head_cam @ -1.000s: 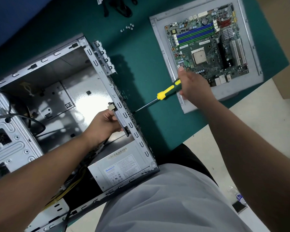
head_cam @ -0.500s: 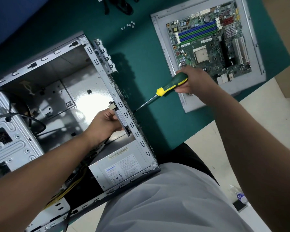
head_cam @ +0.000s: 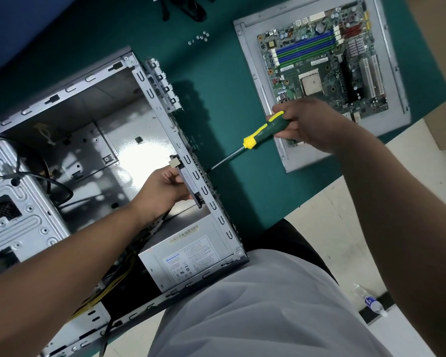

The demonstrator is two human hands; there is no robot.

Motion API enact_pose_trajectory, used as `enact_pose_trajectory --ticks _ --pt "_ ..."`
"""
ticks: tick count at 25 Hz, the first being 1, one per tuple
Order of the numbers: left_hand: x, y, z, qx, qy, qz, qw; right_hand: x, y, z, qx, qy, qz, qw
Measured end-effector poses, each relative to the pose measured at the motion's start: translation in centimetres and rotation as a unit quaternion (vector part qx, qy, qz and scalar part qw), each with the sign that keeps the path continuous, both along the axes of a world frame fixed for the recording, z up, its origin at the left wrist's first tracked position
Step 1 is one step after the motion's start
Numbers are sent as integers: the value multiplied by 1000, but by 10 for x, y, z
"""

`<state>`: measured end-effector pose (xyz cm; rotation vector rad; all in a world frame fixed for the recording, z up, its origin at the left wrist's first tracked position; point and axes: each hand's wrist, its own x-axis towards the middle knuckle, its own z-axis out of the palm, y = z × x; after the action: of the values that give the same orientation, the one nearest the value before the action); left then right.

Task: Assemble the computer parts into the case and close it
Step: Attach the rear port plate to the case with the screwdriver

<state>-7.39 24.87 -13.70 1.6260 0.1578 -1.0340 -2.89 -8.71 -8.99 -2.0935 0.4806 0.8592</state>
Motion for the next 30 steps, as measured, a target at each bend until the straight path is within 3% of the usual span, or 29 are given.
enact_pose_trajectory --ticks 3,4,7,12,14,16,18,19,22,25,30 --pt "0 -2 4 0 4 1 1000 -4 3 9 138 21 -170 975" --pt "0 -2 4 4 6 1 1000 -5 9 8 116 15 -201 973" --pt "0 -3 4 18 10 -3 1000 -1 20 7 -68 -13 -77 995" --pt "0 -3 5 13 22 -3 1000 -1 2 4 157 70 -190 967" --pt "0 -3 5 11 22 -3 1000 -6 -1 2 197 61 -250 946" --pt "0 -3 4 11 21 -5 1000 -8 8 -1 103 39 -222 969" --pt "0 -2 3 11 19 -7 1000 -8 14 -5 -27 37 -128 991" --pt "-1 -2 3 10 17 -7 1000 -8 12 -8 -35 43 -124 991" --pt "0 -2 2 11 16 -5 1000 -9 -4 -9 66 36 -127 989" --pt "0 -3 1 16 19 -1 1000 -10 -13 -4 220 60 -260 938" --pt "-1 -2 -1 19 13 -6 1000 -8 9 -9 -17 21 -131 991"
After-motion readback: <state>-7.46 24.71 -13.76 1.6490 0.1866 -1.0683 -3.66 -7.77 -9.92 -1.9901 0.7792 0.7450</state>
